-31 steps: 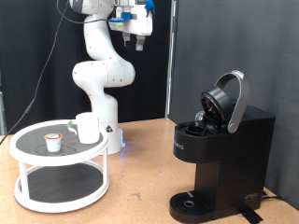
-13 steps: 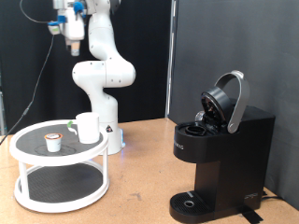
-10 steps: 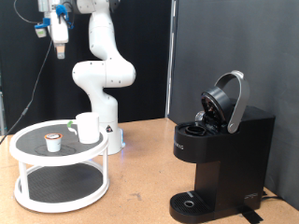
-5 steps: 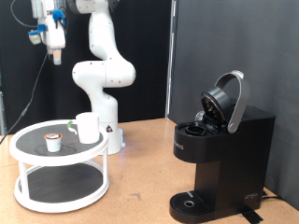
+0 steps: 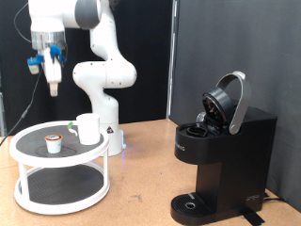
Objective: Make a cup of coffee with the keurig machine
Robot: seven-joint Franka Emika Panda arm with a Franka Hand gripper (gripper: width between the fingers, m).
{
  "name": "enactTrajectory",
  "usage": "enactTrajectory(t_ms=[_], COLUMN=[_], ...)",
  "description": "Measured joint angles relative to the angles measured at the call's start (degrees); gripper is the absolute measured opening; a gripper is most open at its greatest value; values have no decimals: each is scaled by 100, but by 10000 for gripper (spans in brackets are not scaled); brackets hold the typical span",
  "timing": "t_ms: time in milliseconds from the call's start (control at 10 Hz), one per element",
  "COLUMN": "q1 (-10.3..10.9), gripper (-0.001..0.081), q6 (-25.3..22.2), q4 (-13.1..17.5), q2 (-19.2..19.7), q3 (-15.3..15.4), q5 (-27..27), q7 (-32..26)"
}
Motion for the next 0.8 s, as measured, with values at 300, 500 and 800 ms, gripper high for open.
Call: enactTrajectory(t_ms=[300,500,800], q1=[-9,-27,-134], gripper=[734,734,734], q6=[888,1341,2011], q4=[-420,-651,-1002], q2=[312,443,624], q3=[0,0,0], q5=[-48,-109,-362], q7=[145,173,308])
